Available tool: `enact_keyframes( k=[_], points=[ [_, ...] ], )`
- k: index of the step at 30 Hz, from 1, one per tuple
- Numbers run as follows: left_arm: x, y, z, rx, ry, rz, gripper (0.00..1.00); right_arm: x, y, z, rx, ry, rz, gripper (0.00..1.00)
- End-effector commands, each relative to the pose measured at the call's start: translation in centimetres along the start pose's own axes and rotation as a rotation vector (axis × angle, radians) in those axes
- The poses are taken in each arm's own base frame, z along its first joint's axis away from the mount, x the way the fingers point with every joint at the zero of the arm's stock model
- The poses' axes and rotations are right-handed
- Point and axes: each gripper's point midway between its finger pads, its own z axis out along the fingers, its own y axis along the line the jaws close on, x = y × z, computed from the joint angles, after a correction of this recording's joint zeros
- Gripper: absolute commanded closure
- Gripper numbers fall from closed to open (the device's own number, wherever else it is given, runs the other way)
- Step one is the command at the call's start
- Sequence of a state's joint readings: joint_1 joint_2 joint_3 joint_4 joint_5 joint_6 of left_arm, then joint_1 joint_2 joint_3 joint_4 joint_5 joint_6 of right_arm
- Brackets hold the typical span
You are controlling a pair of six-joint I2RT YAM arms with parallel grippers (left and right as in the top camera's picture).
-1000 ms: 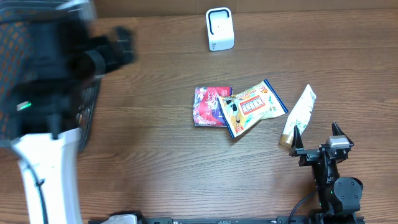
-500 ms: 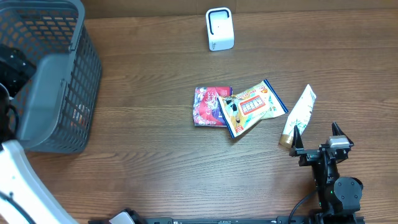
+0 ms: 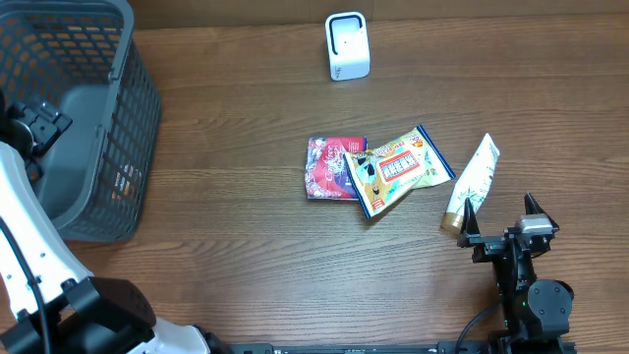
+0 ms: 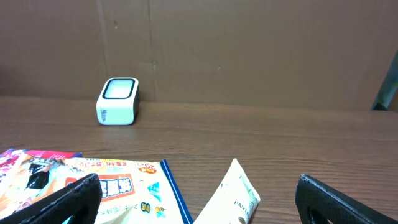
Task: Scan the item barcode
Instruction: 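Move the left gripper back into the basket above the Kleenex pack, then close the left gripper on the orange-white Kleenex tissue pack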
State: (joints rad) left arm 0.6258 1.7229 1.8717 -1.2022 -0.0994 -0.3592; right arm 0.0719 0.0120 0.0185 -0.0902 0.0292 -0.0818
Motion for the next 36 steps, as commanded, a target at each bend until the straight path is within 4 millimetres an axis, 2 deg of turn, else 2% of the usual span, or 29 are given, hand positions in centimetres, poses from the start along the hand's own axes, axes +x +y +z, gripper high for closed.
enact_keyframes(
  k=[1,5,6,8,16,20,29,36],
  points=[
    [-0.1,2.1,1.4,-0.066,0.028,-0.021,0.0,0.1,0.0,0.0,0.0,-0.005,0.004,0.0],
    [1.1,3.0,3.4,-0.094,0.11,-0.026,0.0,0.1,0.0,0.0,0.0,-0.005,0.004,0.0],
    [2.1,2.9,4.8,-0.098,0.171,-0.011,0.0,0.1,0.0,0.0,0.0,-0.005,0.004,0.0],
    [3.2,2.8,6.2,-0.096,0.239,0.001,0.0,0.1,0.0,0.0,0.0,-0.005,0.004,0.0],
    [7.2,0.0,10.9,0.081,0.461,0.154,0.0,0.1,0.0,0.0,0.0,-0.005,0.004,0.0],
    [8.7,0.2,12.7,0.081,0.537,0.175,0.02,0.1,0.0,0.0,0.0,-0.005,0.004,0.0],
    [11.6,-1.0,14.9,0.179,0.669,0.219,0.12,0.1,0.0,0.0,0.0,-0.005,0.004,0.0],
    [12.7,-1.0,15.4,0.168,0.707,0.225,0.2,0.1,0.0,0.0,0.0,-0.005,0.004,0.0]
  ],
)
